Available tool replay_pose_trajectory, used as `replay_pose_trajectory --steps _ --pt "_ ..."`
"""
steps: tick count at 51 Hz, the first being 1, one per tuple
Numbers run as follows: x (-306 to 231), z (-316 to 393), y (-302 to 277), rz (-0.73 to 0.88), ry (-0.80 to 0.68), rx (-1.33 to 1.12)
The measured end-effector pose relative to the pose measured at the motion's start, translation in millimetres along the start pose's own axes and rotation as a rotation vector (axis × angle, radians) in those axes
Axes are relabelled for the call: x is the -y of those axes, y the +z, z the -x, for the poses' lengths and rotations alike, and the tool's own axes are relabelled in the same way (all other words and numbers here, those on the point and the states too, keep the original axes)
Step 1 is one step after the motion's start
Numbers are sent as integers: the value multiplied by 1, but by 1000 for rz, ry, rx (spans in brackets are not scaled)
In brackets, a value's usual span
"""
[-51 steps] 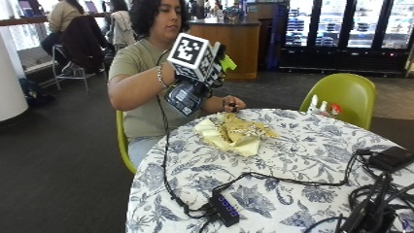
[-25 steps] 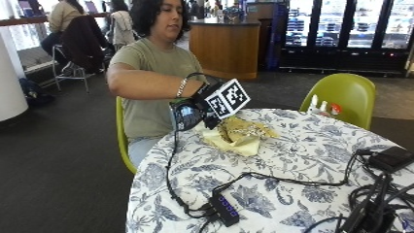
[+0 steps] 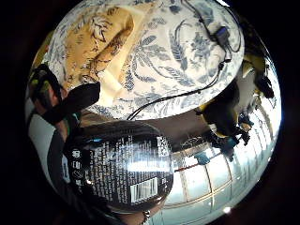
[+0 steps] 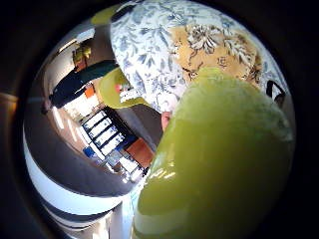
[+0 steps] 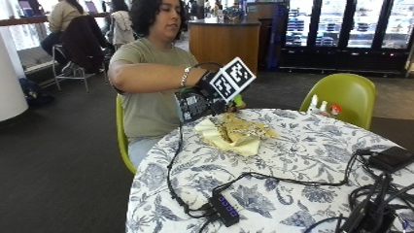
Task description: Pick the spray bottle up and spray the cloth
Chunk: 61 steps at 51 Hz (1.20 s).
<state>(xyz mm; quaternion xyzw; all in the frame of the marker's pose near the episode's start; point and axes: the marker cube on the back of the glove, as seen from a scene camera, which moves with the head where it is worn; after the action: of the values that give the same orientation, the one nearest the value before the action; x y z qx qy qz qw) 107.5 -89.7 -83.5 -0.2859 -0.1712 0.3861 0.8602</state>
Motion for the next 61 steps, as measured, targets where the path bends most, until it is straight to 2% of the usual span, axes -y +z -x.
replay_pose_trajectory --steps 10,15,26,32,40,45,51,61 --pt "38 -4 51 121 36 -1" --pt "30 13 49 106 -36 43" --pt "13 116 3 -162 -362 227" --pt "35 171 -3 -375 -503 380" --pt "81 220 6 -561 -694 699" --pt "120 223 14 -687 -750 750" --pt "145 225 35 -754 -806 743" --pt "157 234 41 -831 -865 787"
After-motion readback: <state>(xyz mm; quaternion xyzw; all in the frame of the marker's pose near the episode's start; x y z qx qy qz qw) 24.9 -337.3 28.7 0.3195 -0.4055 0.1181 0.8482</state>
